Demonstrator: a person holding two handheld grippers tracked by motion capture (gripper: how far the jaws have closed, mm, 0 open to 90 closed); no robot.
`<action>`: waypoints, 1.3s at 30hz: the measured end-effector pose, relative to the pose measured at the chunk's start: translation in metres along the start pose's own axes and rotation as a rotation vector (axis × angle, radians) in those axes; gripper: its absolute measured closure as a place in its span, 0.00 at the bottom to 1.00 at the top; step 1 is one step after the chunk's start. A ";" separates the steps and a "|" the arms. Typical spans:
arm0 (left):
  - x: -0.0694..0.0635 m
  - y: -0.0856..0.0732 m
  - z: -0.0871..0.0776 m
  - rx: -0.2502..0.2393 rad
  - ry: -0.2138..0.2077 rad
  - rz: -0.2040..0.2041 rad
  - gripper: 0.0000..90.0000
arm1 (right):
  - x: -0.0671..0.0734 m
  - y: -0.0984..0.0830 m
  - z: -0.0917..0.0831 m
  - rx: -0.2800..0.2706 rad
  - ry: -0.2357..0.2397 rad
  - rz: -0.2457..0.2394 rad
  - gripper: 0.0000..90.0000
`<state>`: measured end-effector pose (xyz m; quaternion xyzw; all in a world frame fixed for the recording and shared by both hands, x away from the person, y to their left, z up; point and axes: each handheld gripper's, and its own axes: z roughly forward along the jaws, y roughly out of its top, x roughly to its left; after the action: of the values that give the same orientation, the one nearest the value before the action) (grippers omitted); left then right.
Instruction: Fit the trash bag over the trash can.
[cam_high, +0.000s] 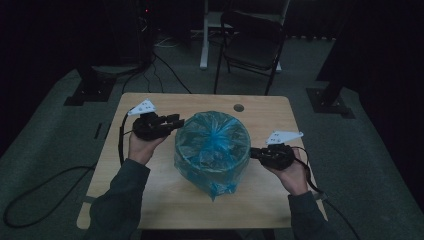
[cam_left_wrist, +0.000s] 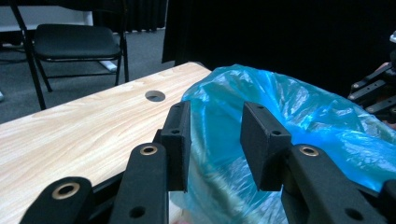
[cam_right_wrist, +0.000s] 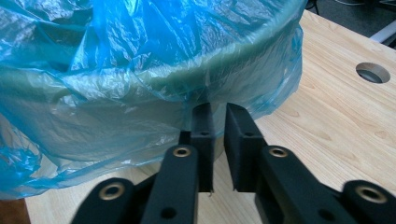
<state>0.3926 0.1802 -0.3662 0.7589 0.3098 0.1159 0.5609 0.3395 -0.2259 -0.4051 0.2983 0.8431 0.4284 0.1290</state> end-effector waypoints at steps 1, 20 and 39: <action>-0.001 0.002 0.000 0.001 -0.004 0.005 0.70 | 0.000 0.000 0.000 -0.002 0.004 0.000 0.96; -0.019 0.026 0.013 0.024 -0.082 0.094 0.73 | 0.001 -0.002 -0.001 -0.012 0.020 -0.004 0.97; -0.036 0.039 0.035 0.118 -0.131 0.173 0.72 | 0.003 -0.003 0.000 -0.007 0.027 -0.010 0.93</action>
<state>0.3960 0.1240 -0.3355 0.8205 0.2121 0.0956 0.5222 0.3363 -0.2256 -0.4073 0.2881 0.8446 0.4348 0.1209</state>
